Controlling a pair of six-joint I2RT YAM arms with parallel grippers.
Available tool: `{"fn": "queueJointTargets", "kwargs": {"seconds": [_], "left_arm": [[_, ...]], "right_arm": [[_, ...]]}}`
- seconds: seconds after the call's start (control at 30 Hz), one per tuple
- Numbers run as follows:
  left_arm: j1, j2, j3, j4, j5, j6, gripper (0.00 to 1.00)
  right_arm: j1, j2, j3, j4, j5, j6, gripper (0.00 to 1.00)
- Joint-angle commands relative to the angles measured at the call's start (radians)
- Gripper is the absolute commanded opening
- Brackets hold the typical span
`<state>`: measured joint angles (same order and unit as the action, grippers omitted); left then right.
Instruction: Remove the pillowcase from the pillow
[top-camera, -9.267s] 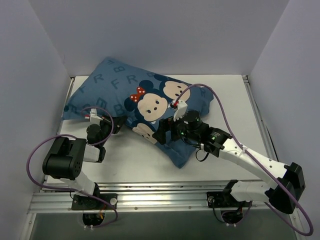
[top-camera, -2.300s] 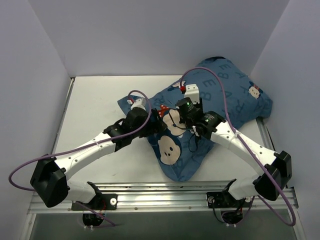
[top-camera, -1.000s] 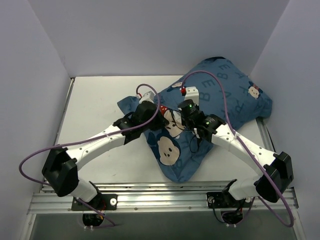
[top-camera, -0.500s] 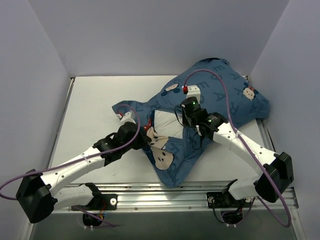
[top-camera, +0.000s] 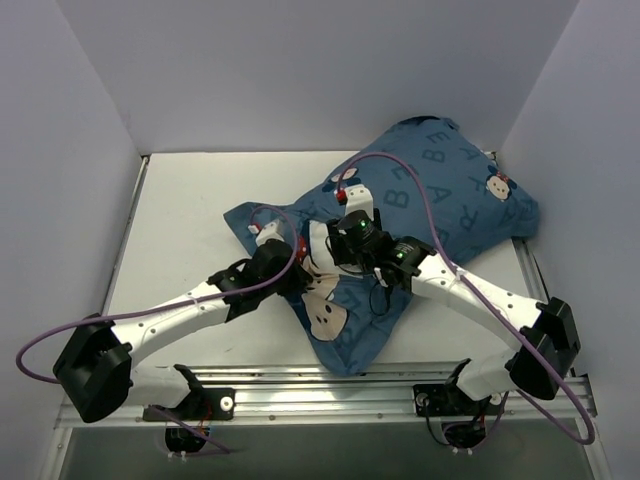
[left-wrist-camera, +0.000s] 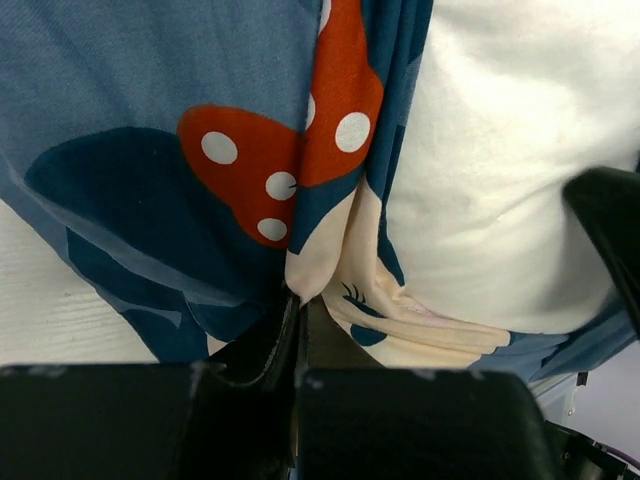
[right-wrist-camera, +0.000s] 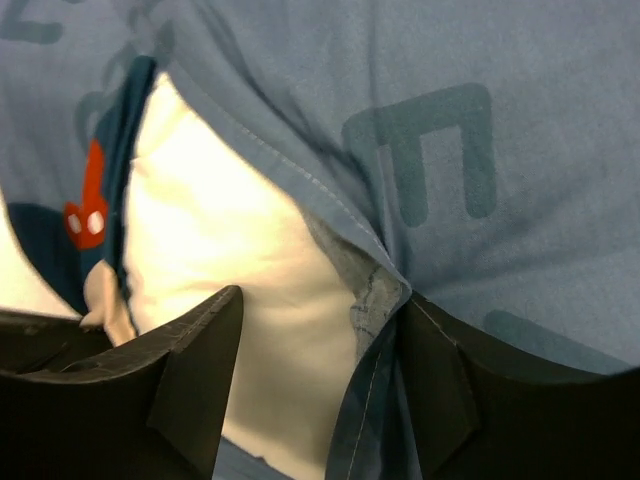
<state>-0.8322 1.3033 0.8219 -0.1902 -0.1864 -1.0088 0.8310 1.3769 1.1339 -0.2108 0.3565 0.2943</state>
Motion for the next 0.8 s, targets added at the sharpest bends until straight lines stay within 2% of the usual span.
{"fn": "queueJointTargets", "kwargs": {"seconds": [0.0, 0.13, 0.23, 0.27, 0.3, 0.37, 0.63, 0.77], "left_arm": [[-0.013, 0.011, 0.017, -0.017, 0.019, 0.021, 0.02], [-0.010, -0.013, 0.011, -0.043, 0.002, 0.024, 0.02], [-0.002, -0.047, 0.023, -0.103, -0.028, 0.047, 0.02], [0.014, -0.070, 0.031, -0.144, -0.028, 0.068, 0.02], [0.027, -0.084, 0.040, -0.165, -0.030, 0.082, 0.02], [0.071, -0.133, 0.078, -0.251, -0.038, 0.123, 0.02], [0.264, -0.326, 0.109, -0.475, -0.041, 0.246, 0.02], [0.275, -0.432, 0.028, -0.520, -0.087, 0.185, 0.02]], "right_arm": [[0.002, 0.046, 0.004, -0.079, 0.128, 0.071, 0.58], [-0.004, 0.070, -0.002, -0.195, 0.321, 0.163, 0.54], [-0.055, 0.071, -0.011, -0.243, 0.404, 0.195, 0.35], [-0.114, 0.068, -0.010, -0.248, 0.400, 0.195, 0.28], [-0.147, 0.053, -0.010, -0.249, 0.395, 0.187, 0.14], [-0.238, 0.034, 0.007, -0.236, 0.395, 0.171, 0.00], [-0.538, 0.062, 0.208, -0.191, 0.308, 0.083, 0.00], [-0.575, 0.045, 0.241, -0.162, 0.244, 0.068, 0.00]]}}
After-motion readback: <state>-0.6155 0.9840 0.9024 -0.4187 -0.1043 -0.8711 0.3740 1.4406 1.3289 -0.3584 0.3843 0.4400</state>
